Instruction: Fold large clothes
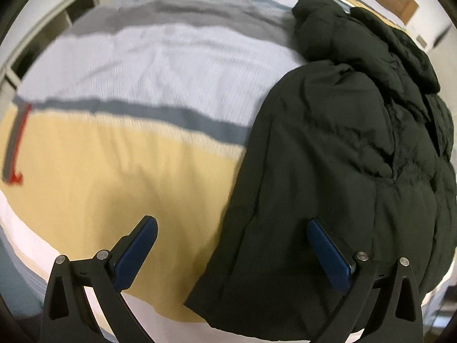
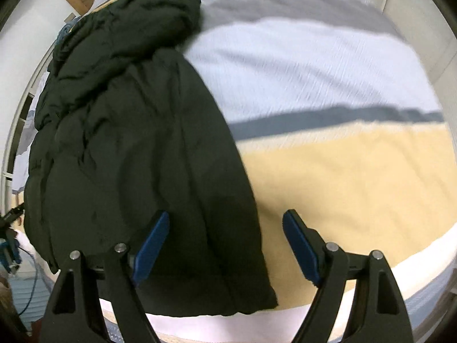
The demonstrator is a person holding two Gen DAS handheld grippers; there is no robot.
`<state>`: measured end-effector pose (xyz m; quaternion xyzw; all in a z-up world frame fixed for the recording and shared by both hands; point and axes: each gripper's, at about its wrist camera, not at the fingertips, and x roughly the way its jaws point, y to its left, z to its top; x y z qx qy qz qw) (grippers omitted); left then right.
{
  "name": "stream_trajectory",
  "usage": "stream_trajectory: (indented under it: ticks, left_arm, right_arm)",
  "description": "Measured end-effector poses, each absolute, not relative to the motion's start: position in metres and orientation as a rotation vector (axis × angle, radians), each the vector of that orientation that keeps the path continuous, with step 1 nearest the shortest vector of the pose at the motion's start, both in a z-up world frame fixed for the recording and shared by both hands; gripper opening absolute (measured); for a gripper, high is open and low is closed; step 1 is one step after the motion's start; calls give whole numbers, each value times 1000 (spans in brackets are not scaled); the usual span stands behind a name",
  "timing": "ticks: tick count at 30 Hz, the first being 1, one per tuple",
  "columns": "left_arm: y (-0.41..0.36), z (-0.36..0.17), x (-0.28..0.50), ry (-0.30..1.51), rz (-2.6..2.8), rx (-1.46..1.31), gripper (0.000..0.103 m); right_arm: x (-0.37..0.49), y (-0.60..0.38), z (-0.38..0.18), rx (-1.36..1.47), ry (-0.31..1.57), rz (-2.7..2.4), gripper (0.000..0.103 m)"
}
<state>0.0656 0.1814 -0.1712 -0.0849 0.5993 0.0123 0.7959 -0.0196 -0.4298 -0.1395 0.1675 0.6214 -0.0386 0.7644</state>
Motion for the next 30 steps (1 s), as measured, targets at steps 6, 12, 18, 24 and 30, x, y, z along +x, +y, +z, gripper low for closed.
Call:
stream_trajectory:
  ticks: [6,12,18,24,30]
  left_arm:
    - [192,-199,59,1332,-4,-331,102]
    - [192,-212,38,1367,-99,-458,102]
    - [181,-211,26,1358,-157,-522,92]
    - [175,-206,19,1368,-200,-581,67]
    - [159,-189,24,1382,-239,-570,15]
  right_arm:
    - [-27,-441,-166,487,1364,-54,82]
    - [-36,-447,-183,591,1404,5,85]
    - [-46,-441,-184,650,1438,65,84]
    - [-51,-424,-187,699,1450,141,66]
    - [-50,-412,-181,727,1413,162,15]
